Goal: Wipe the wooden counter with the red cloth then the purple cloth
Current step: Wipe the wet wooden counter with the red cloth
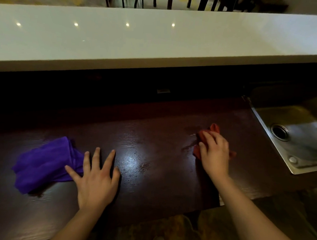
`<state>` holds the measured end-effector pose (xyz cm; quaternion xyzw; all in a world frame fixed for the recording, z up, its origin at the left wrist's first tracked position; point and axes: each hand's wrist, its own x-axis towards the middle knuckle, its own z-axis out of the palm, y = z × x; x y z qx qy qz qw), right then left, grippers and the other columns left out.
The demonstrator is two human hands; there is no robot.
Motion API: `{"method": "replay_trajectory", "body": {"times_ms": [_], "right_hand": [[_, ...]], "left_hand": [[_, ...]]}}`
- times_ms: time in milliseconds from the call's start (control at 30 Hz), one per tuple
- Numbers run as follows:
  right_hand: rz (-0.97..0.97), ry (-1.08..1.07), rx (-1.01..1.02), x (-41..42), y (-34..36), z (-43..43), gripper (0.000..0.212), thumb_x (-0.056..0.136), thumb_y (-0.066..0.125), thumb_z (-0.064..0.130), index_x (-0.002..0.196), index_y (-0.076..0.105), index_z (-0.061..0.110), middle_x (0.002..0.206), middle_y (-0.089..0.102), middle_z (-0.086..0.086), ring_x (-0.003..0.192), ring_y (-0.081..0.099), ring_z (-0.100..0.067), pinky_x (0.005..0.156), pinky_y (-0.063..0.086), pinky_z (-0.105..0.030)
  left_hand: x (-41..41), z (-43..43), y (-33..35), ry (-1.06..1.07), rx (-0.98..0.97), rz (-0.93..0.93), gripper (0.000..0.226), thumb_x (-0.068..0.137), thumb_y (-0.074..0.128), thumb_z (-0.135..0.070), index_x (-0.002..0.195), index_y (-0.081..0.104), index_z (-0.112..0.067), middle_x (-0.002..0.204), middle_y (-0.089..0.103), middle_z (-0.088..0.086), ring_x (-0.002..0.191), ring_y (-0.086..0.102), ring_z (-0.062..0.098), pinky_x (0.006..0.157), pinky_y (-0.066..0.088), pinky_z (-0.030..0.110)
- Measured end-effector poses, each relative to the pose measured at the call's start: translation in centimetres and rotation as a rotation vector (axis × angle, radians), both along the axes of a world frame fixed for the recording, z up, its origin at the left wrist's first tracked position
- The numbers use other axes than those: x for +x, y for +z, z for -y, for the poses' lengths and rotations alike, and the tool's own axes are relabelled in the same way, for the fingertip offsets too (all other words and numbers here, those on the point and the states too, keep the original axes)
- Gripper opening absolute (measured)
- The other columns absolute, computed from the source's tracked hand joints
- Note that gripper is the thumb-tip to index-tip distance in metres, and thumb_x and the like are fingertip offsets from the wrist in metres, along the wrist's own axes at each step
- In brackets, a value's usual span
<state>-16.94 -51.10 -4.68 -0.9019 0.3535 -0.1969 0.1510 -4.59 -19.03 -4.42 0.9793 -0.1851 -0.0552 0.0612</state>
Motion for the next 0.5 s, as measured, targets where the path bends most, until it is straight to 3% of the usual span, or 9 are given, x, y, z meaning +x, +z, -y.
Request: {"method": "replay_trajectory", "body": {"times_ms": [133,267,367,500], "right_hand": [[0.026,0.346,-0.017,2.1,0.0,-5.8,0.038,0.085,0.066,0.017,0.123,0.063,0.017,0.127,0.058,-0.008,0.114,0.051,-0.032,0.103,0.039,-0.040],[-0.010,0.650,-0.017,0.3,-1.1,-9.9,0.036,0.089,0.058,0.028,0.124,0.057,0.030,0.134,0.052,0.004,0.126,0.044,-0.024,0.109,0.035,-0.034],[0.006,0.575,-0.054,-1.7,-1.4,-6.3,0.032,0.090,0.060,0.024,0.122,0.062,0.027,0.130,0.055,0.001,0.120,0.050,-0.024,0.104,0.039,-0.036],[-0.015,0.238,-0.090,-1.9,-0.7,0.2,0.035,0.085,0.067,0.014,0.119,0.065,0.019,0.122,0.058,-0.008,0.112,0.053,-0.031,0.097,0.043,-0.041]], "left_hand": [[-0.1,0.0,0.2,0.007,-0.011,-0.006,0.065,0.087,0.021,-0.054,0.147,0.037,-0.039,0.160,0.030,0.008,0.150,0.014,0.032,0.110,-0.004,0.075],[-0.1,-0.2,0.2,0.012,-0.034,-0.007,0.064,0.087,0.020,-0.053,0.147,0.039,-0.039,0.159,0.032,0.008,0.150,0.016,0.031,0.111,-0.005,0.074],[-0.1,-0.2,0.0,0.016,-0.037,-0.012,0.063,0.087,0.022,-0.053,0.146,0.040,-0.039,0.159,0.033,0.008,0.150,0.017,0.031,0.111,-0.004,0.074],[0.1,-0.1,-0.2,0.012,-0.023,-0.011,0.063,0.087,0.022,-0.054,0.146,0.040,-0.038,0.158,0.033,0.008,0.149,0.017,0.032,0.110,-0.005,0.075]]}}
